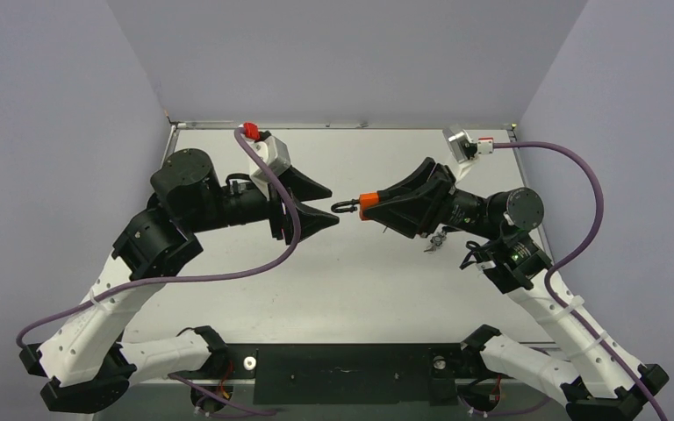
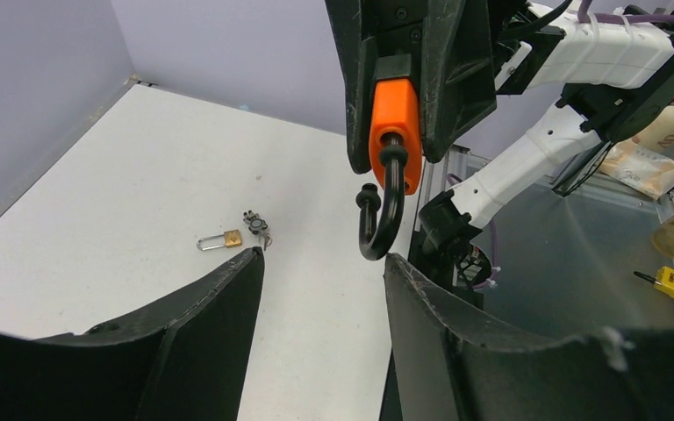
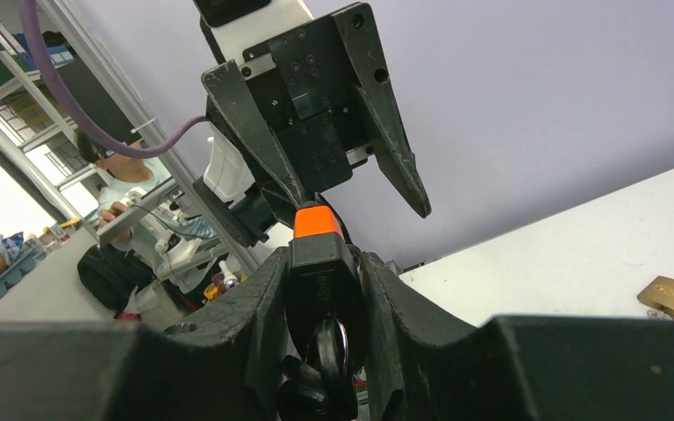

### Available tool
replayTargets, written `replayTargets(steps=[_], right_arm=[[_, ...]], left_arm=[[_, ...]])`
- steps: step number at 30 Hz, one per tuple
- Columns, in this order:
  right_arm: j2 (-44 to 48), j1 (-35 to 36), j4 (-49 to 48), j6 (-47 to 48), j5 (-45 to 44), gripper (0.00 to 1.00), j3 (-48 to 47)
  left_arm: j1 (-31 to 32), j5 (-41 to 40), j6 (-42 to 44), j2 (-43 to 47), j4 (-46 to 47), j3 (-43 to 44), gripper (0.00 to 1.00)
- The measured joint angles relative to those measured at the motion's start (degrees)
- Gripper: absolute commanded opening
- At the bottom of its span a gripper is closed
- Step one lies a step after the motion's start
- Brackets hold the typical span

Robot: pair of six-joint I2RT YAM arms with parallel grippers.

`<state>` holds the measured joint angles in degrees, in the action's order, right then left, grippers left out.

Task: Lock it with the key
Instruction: Lock the lock.

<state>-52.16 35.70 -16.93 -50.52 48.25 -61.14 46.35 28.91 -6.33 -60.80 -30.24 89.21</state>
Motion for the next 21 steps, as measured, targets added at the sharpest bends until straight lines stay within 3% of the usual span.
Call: replayTargets(steps=[12, 16, 21], right_arm=[[-0.6, 0.8, -0.1, 0.2, -0.8, 0.00, -0.1], [-1.1, 0.8, 0.0, 0.2, -1.0, 0.00, -0.1], [-1.3, 0.8, 0.5, 0.5, -1.3, 0.00, -0.1]], left_arm=[[0.0, 3.6, -0.6, 0.0, 2.7, 0.0, 0.48], [0.0, 4.5, -0.8, 0.1, 3.6, 0.0, 0.42], [-0.1, 4.9, -1.3, 0.1, 4.0, 0.0, 0.25]])
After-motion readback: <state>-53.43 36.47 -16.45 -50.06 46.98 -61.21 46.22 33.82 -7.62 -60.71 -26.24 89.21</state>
